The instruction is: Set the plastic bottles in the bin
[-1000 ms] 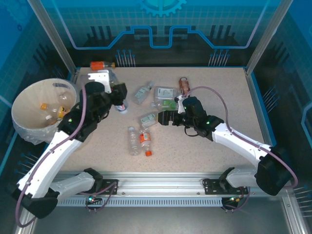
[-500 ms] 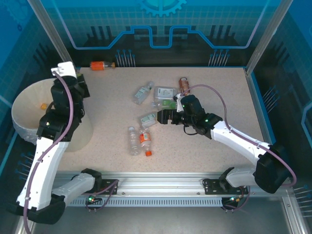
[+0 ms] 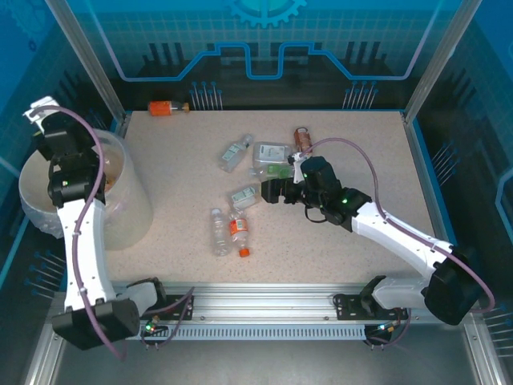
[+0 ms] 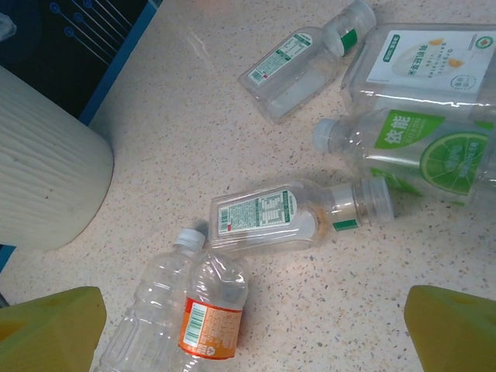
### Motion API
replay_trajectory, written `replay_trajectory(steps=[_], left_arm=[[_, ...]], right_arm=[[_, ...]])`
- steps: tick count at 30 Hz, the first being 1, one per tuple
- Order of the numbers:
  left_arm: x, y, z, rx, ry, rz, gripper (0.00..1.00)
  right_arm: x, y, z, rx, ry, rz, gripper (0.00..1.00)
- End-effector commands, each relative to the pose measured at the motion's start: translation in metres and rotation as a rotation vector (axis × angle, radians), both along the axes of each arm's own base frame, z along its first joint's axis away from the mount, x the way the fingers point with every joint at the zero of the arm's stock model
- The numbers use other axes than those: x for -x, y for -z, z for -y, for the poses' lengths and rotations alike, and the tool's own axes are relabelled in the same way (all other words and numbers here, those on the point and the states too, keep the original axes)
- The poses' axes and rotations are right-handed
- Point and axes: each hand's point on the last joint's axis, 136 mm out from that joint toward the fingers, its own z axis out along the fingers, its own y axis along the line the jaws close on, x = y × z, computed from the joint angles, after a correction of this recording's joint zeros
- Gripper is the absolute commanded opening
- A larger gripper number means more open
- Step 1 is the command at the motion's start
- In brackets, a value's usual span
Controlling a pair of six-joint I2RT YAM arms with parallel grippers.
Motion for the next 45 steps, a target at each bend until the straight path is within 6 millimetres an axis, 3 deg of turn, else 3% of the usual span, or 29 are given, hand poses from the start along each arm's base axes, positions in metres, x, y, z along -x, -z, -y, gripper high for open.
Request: replay_trajectory(steps=[1, 8, 15, 19, 21, 27, 32, 37, 45], left_arm=[[-0.014, 0.009, -0.025, 0.068, -0.011, 0.105, 0.46], [-0.034, 0.053, -0.051, 0.108, -0.052, 0.066, 0.48], [-0.038, 0.075, -0.064, 0.088, -0.11, 0.082, 0.52], [-0.04, 0.086, -0.065, 0.134, -0.123, 0.076, 0.62], [-0.038, 0.088, -0.066, 0.152, -0.14, 0.076, 0.7], [-0.032, 0.083, -0.06, 0.21, -0.153, 0.097, 0.87], [-0.021, 0.072, -0.05, 0.259, -0.162, 0.16, 0.98], [-0.014, 0.064, -0.041, 0.317, -0.162, 0.236, 0.99], [-0.024, 0.027, 0.02, 0.395, 0.06, 0.369, 0.99]], right_arm=[[0.007, 0.004, 0.005, 0.053, -0.001, 0.016, 1.0], [0.013, 0.003, 0.012, 0.086, 0.018, 0.026, 1.0], [0.018, -0.001, 0.02, 0.087, 0.027, 0.045, 1.0], [0.019, -0.006, 0.029, 0.078, 0.066, 0.065, 1.0], [0.022, 0.004, 0.037, 0.09, 0.095, 0.051, 1.0], [0.023, 0.007, 0.056, 0.083, 0.182, 0.047, 1.0], [0.023, 0.007, 0.06, 0.063, 0.205, 0.044, 1.0], [0.022, 0.007, 0.063, 0.046, 0.218, 0.051, 1.0], [0.022, 0.011, 0.064, 0.032, 0.227, 0.043, 1.0]])
